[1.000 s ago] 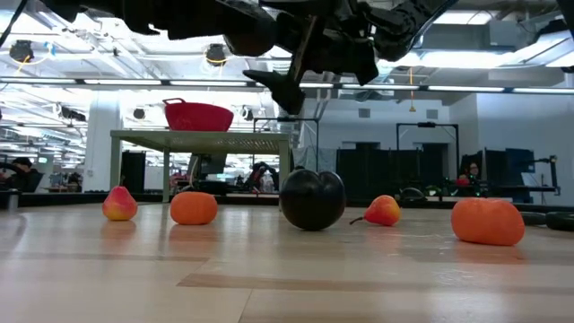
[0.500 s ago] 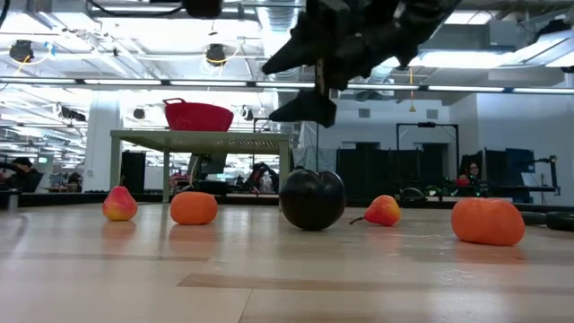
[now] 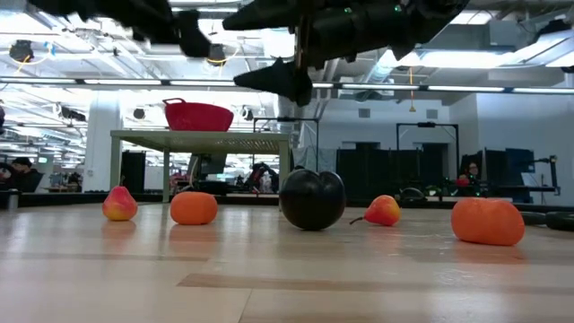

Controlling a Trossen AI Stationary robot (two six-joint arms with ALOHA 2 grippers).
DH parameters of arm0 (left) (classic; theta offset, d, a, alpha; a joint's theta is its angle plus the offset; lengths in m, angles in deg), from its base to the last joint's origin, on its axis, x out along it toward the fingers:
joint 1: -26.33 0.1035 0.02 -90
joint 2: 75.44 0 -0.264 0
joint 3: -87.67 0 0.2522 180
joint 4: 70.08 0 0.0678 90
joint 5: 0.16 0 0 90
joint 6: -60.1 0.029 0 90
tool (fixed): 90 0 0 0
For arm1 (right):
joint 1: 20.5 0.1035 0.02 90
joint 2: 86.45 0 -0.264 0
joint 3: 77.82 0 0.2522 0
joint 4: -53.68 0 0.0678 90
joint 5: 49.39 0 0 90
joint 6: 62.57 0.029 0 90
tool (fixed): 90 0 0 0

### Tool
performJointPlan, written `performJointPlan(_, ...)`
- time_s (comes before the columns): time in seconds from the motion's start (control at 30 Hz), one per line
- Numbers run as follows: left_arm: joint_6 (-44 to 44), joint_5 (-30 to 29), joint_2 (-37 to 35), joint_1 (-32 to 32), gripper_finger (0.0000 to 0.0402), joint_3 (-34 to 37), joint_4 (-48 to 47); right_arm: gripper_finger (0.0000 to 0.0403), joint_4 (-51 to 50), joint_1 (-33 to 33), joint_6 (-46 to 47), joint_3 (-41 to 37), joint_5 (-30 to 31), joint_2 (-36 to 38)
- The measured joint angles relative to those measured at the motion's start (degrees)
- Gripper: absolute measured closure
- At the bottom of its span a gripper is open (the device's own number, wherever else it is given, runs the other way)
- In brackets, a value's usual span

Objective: Pick & Place Fruit
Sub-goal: Put the left purple plum into the red strainer bowl, then put the purple plum into the red strainer bowl

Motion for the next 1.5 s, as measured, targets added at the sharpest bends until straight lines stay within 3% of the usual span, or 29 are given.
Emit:
performJointPlan(0.13,-3.14,4.03,4.28,8.77,0.0094,0.04,-0.63,0.0035,0.34,0.0,0.02,0.26,0.0,0.13)
performJointPlan(0.33,-7.92,9.8,9.71,16.84,0.0092,0.04,-0.65,0.0035,0.08,0.13,0.0,0.26,-0.03,0.05)
performJointPlan(0.73,-12.92,11.81,17.99,22.85,0.0071,-0.04,-0.2,0.0035,0.15,0.52,0.15,0.26,-0.04,0.03)
performJointPlan(1.17,-13.39,11.89,16.81,24.91,0.003,-0.04,-0.26,0.0035,0.26,0.44,0.2,0.26,-0.05,-0.04)
performJointPlan(1.5,-13.27,16.36,6.09,22.62,0.0037,-0.04,-0.24,0.0035,0.26,-0.53,0.85,0.26,-0.03,-0.04)
